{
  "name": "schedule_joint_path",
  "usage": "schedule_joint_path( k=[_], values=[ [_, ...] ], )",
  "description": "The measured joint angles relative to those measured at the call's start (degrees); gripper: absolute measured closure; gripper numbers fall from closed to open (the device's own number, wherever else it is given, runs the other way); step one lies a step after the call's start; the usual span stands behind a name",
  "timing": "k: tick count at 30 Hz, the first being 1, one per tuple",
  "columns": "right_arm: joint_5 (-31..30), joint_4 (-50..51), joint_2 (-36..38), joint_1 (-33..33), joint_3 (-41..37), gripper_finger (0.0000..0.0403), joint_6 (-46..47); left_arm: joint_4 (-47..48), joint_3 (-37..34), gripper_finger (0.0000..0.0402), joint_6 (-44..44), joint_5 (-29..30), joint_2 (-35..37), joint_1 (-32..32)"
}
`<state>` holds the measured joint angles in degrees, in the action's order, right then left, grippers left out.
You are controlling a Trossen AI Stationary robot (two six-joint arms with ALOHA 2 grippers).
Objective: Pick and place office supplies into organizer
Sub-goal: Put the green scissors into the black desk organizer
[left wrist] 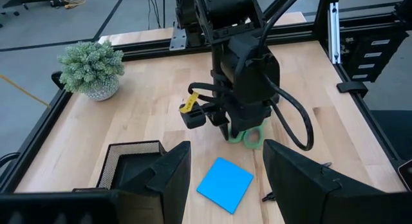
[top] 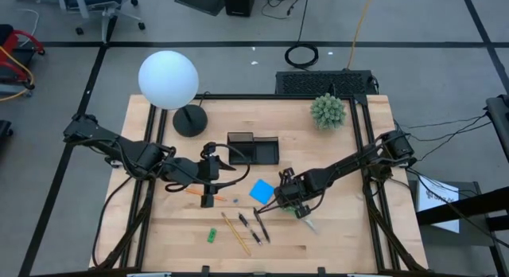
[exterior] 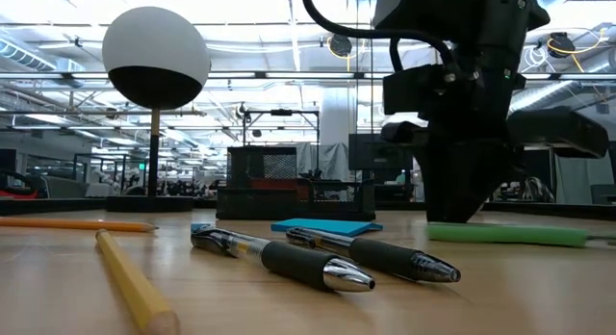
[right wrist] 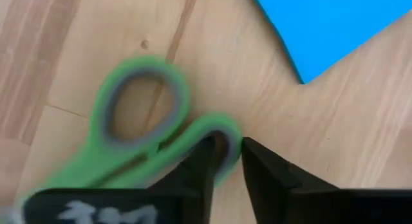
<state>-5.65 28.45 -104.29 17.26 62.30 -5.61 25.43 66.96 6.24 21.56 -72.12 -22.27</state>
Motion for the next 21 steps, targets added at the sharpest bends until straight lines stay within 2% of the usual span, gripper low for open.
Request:
schedule_joint_path(
  k=[7, 15, 21],
  values=[
    [0.07, -0.21, 0.0, -0.53, 0.0, 0.0393, -0.27, 0.0, 0.0, 0.0206, 0.0, 0.0, 0.0, -0.01],
    [-0.04, -0.59, -0.04, -0.68, 0.0, 0.0378, -1.31, 0.0, 0.0, 0.0206, 0.02, 0.0, 0.0, 0.01],
    [-0.13, -0.66, -0.04, -0.68, 0.0, 0.0391, -2.52, -0.04, 0.0, 0.0206, 0.02, 0.0, 0.0, 0.01]
  ],
)
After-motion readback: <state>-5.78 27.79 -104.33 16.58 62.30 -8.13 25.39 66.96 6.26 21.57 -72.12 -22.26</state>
